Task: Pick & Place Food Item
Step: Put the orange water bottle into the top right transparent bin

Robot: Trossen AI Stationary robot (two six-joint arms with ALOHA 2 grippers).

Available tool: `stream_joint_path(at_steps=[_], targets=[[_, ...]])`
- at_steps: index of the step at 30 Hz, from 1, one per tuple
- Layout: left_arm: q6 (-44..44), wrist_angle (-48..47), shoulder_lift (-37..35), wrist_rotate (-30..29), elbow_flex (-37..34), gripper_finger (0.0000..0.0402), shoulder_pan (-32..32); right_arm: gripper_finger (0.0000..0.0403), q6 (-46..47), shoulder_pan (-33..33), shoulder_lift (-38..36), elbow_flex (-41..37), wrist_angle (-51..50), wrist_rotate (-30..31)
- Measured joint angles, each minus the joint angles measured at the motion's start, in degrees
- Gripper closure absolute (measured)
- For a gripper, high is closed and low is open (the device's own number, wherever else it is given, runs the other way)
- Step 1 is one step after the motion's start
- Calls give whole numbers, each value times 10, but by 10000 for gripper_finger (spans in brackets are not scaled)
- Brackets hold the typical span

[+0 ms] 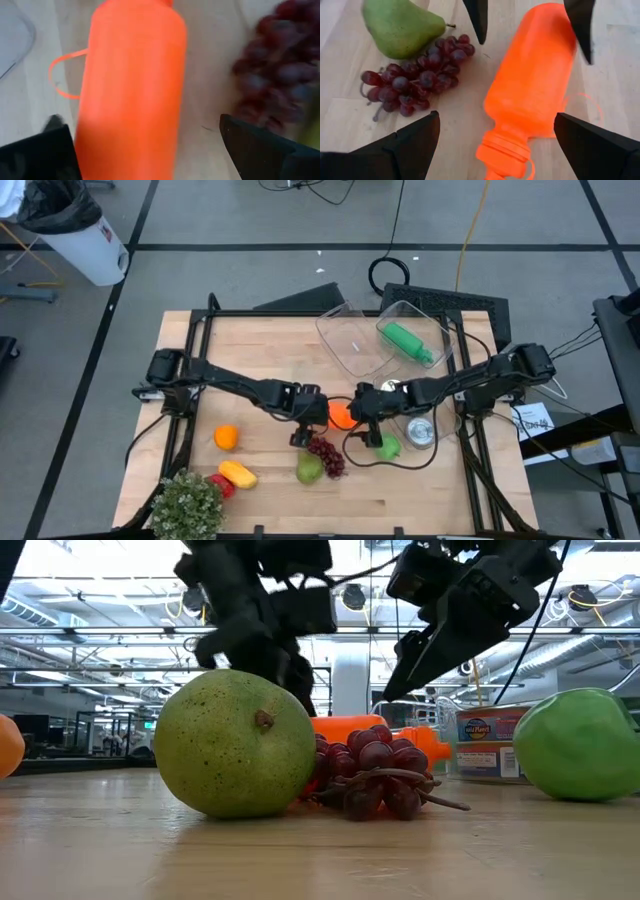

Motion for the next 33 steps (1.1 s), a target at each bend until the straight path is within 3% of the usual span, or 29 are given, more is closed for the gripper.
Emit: stream_joint_path(at_steps=[18, 24, 33], targets=[[-16, 20, 33, 1, 0, 143, 32, 30, -30, -1, 0, 0, -5, 2], [-24, 19, 33, 1, 0, 144, 32, 30, -81, -4, 2, -1, -25, 74], [-24, 16, 33, 1, 0, 145, 32, 30, -95, -53, 58, -1, -14, 77]])
